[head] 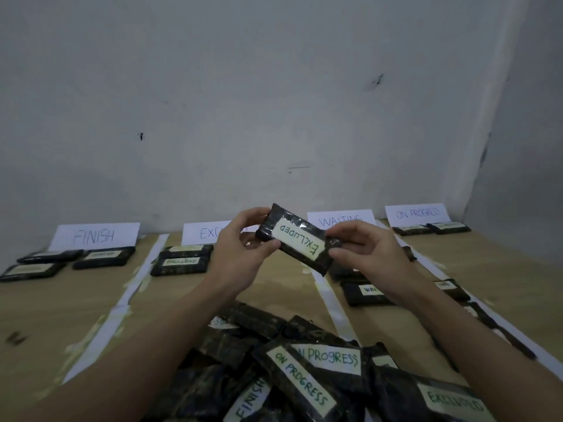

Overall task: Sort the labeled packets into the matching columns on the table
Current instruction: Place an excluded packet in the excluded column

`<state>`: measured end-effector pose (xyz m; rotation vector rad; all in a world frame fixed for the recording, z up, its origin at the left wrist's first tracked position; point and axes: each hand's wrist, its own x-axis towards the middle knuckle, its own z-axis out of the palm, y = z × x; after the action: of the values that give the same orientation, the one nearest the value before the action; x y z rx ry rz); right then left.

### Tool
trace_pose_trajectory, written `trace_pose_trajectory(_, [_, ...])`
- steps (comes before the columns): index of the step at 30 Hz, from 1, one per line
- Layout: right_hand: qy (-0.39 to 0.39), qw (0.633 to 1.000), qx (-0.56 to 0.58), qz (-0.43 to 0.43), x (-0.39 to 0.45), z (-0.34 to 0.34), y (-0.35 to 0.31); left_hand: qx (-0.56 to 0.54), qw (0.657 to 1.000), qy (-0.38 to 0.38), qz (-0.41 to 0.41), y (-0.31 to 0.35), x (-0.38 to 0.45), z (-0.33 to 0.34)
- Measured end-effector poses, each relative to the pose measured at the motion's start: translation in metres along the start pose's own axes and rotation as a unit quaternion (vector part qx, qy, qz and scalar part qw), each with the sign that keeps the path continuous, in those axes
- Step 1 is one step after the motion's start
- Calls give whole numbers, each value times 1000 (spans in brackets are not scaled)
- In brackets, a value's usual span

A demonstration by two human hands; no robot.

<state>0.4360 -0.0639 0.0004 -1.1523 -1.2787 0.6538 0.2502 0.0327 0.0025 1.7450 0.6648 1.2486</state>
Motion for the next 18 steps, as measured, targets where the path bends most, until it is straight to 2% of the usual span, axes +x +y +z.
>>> trace_pose_trajectory(3, [18, 999, -18, 20, 5, 11, -1, -6, 1000, -4, 2, 0, 1, -6])
trace_pose_trajectory(6, [-20, 994, -104, 22, 9, 22, -5, -38, 999, -16, -12, 1, 2, -10])
trace_pose_trajectory(9, [-60, 993, -103, 20, 12, 35, -9, -75, 996, -15, -42, 5, 3, -13])
trace_pose_trajectory(11, [-30, 995, -89, 16, 16, 44, -11, -95, 993, -16, -63, 5, 5, -17])
trace_pose_trajectory(13, [24, 999, -7, 39, 21, 54, -11, -75, 993, -36, -88, 2, 4, -22])
trace_pose_trajectory(15, [42, 994, 69, 71, 25, 63, -10, -44, 991, -67, -109, -3, 0, -27])
trace_pose_trajectory(17, [47, 995, 44, 74, 30, 70, -8, -38, 989, -75, -122, -8, -3, -33])
trace_pose_trajectory(18, [60, 996, -6, 69, 32, 73, -4, -35, 989, -68, -130, -12, -2, -38])
